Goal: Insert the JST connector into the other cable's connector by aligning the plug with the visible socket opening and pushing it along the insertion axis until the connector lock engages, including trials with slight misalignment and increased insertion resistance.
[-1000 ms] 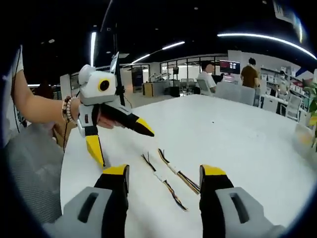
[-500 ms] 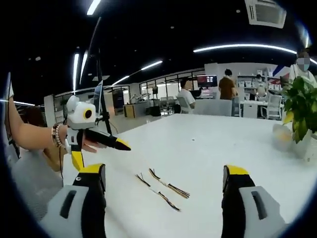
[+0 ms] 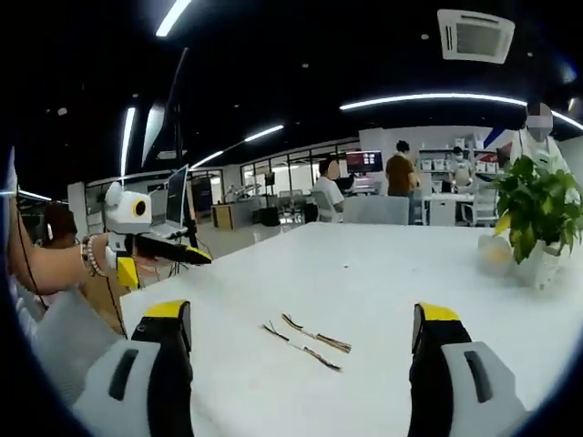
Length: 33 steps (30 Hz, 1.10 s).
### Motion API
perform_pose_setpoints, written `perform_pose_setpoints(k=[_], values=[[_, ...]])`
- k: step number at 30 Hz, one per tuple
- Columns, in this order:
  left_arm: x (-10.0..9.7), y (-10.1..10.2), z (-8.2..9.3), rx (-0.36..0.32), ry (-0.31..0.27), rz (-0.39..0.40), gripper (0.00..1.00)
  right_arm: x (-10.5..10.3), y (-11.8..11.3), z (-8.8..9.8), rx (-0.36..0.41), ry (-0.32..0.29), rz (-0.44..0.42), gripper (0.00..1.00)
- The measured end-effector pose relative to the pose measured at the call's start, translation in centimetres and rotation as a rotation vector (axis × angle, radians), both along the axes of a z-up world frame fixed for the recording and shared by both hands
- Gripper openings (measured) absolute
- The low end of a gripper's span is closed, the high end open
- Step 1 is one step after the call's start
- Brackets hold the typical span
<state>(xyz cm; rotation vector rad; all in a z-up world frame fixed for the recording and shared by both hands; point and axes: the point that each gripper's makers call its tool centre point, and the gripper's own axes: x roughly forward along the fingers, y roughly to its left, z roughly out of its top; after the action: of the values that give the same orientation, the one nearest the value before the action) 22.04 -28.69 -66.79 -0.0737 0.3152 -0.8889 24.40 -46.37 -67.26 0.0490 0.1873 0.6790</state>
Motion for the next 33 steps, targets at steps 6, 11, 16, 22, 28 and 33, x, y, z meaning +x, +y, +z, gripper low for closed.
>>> perform_pose_setpoints(k=[6, 11, 16, 22, 28, 33], values=[[-3.8, 3.7, 1.3, -0.036, -0.023, 0.082, 0.99, -2.7, -1.2, 0.6, -0.018, -0.017, -0.054, 1.0], [-7.1, 6.3, 1.3, -0.063, -0.033, 0.16, 0.99, -5.2, -2.0, -1.2, -0.085, -0.006, -0.112, 1.0], [-10.0, 7.7, 0.2, -0.045, -0.032, 0.2, 0.99, -8.1, -0.5, -3.0, -0.13, 0.053, -0.068, 1.0], [-12.4, 7.5, -2.5, 0.007, 0.036, 0.206, 0.99, -10.0, 0.3, -3.5, -0.136, 0.092, -0.064, 1.0], [-13.1, 7.1, -5.5, 0.081, 0.099, 0.215, 0.99, -10.9, -0.7, -6.2, -0.201, 0.192, -0.103, 0.96], [-12.6, 7.3, -5.9, 0.072, 0.088, 0.243, 0.99, -11.2, -0.6, -7.6, -0.158, 0.265, -0.106, 0.95]])
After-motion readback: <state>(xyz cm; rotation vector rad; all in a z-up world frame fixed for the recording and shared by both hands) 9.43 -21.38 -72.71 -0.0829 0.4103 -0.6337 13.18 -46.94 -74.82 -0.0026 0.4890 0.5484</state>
